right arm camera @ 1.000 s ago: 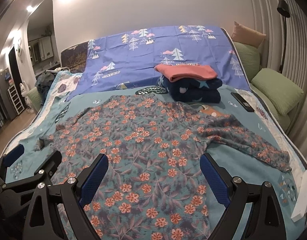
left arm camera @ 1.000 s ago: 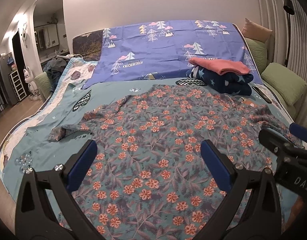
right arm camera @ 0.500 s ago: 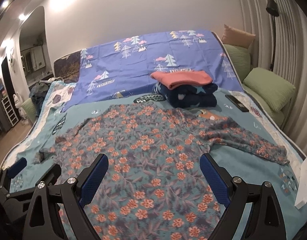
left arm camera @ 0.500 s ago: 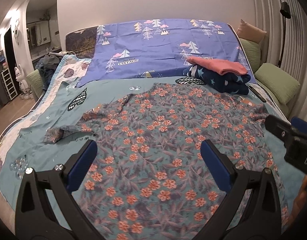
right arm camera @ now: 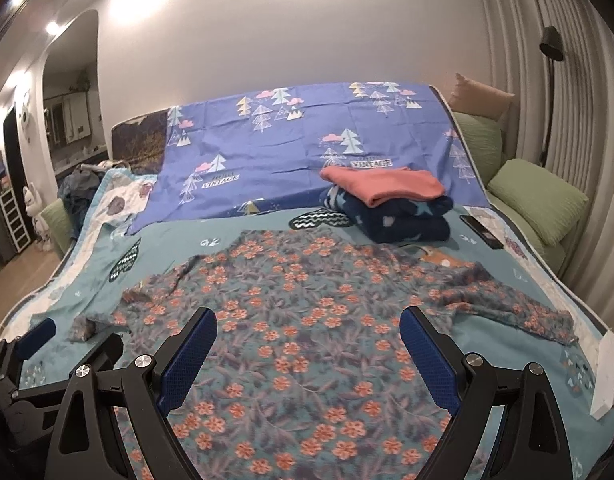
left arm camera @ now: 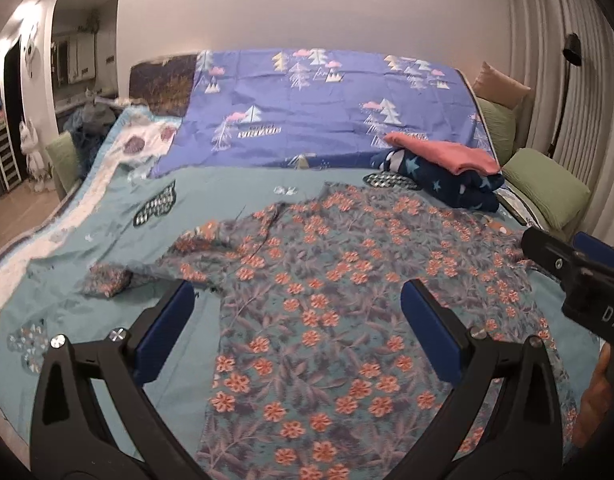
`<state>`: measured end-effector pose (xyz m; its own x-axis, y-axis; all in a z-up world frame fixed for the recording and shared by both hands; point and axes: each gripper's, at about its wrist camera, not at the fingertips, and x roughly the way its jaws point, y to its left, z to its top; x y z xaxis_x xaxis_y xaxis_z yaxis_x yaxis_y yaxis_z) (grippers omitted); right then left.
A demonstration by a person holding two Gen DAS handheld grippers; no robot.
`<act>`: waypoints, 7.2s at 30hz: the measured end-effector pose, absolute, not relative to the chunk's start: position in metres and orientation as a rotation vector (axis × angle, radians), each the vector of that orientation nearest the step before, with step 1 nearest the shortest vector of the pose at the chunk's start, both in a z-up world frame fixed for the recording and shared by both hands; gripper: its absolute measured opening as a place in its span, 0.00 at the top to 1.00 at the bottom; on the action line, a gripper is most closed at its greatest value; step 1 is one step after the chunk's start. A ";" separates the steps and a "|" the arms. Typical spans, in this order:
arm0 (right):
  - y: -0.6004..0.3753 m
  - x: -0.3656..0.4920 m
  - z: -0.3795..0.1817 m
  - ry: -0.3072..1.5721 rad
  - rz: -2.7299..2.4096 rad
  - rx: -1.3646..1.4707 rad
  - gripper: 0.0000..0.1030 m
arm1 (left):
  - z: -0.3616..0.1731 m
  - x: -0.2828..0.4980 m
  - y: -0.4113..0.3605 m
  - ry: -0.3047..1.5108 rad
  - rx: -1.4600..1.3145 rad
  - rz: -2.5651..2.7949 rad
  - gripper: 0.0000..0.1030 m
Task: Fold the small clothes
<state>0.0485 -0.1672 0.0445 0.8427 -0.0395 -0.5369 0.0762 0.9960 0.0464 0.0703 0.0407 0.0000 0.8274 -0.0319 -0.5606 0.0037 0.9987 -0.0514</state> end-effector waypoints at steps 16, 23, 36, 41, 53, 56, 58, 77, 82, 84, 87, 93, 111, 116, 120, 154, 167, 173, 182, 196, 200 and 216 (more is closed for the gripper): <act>-0.109 0.090 0.007 0.601 0.142 -0.136 0.21 | -0.112 0.147 0.226 0.884 -0.473 0.200 0.30; -0.111 0.108 -0.009 0.636 0.144 -0.149 0.21 | -0.155 0.182 0.313 0.887 -0.799 0.274 0.31; -0.117 0.128 -0.025 0.667 0.138 -0.147 0.21 | -0.201 0.205 0.364 0.833 -1.311 0.279 0.48; -0.120 0.131 -0.028 0.675 0.148 -0.137 0.21 | -0.198 0.199 0.378 0.802 -1.344 0.336 0.47; -0.125 0.123 -0.027 0.662 0.144 -0.144 0.21 | -0.186 0.222 0.384 0.775 -1.211 0.411 0.95; -0.128 0.125 -0.028 0.662 0.133 -0.145 0.21 | -0.137 0.228 0.369 0.700 -1.069 0.366 0.96; -0.131 0.127 -0.029 0.668 0.130 -0.128 0.21 | -0.100 0.233 0.351 0.646 -0.961 0.317 0.96; -0.201 0.118 -0.032 0.688 -0.005 -0.011 0.21 | -0.030 0.234 -0.038 0.674 0.003 -0.466 0.94; -0.233 0.118 -0.037 0.731 -0.013 0.084 0.21 | -0.051 0.213 -0.045 0.757 0.064 -0.491 0.77; -0.242 0.122 -0.039 0.750 0.012 0.134 0.21 | -0.046 0.200 -0.032 0.745 0.039 -0.476 0.58; -0.249 0.132 -0.043 0.784 0.096 0.224 0.34 | -0.034 0.183 -0.006 0.693 0.002 -0.429 0.49; -0.235 0.167 -0.054 0.891 0.308 0.400 0.36 | -0.044 0.173 0.042 0.708 -0.014 -0.273 0.41; -0.105 0.242 -0.073 0.861 0.143 -0.243 0.90 | -0.109 0.205 0.127 0.907 -0.171 0.102 0.41; -0.228 0.213 -0.062 0.868 0.085 0.365 0.88 | -0.111 0.204 0.130 0.899 -0.195 0.089 0.40; -0.295 0.182 -0.093 0.985 0.112 0.628 0.82 | -0.110 0.202 0.126 0.888 -0.179 0.097 0.40; -0.359 0.150 -0.091 0.927 0.076 0.554 0.82 | -0.087 0.245 0.126 0.914 -0.242 -0.052 0.39; -0.355 0.153 -0.089 0.917 0.071 0.540 0.68 | -0.069 0.319 0.109 0.856 -0.206 -0.113 0.96; -0.342 0.154 -0.092 0.901 0.051 0.471 0.66 | -0.081 0.325 0.131 0.876 -0.123 0.002 0.96; -0.346 0.157 -0.086 0.901 0.051 0.468 0.65 | -0.097 0.335 0.160 0.947 -0.416 -0.115 0.46; -0.338 0.186 -0.088 0.857 -0.059 0.401 0.85 | -0.083 0.357 0.131 0.816 -0.079 0.140 1.00; -0.344 0.184 -0.094 0.866 -0.056 0.422 0.85 | -0.097 0.347 0.141 0.886 -0.075 0.089 0.99; -0.298 0.143 -0.095 0.915 0.089 0.239 0.86 | -0.104 0.250 0.092 0.880 0.163 -0.017 0.90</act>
<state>0.1434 -0.2981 -0.0951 0.6081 0.1774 -0.7738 0.0250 0.9700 0.2420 0.2500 0.0921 -0.1038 0.6381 0.0525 -0.7681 0.0819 0.9874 0.1355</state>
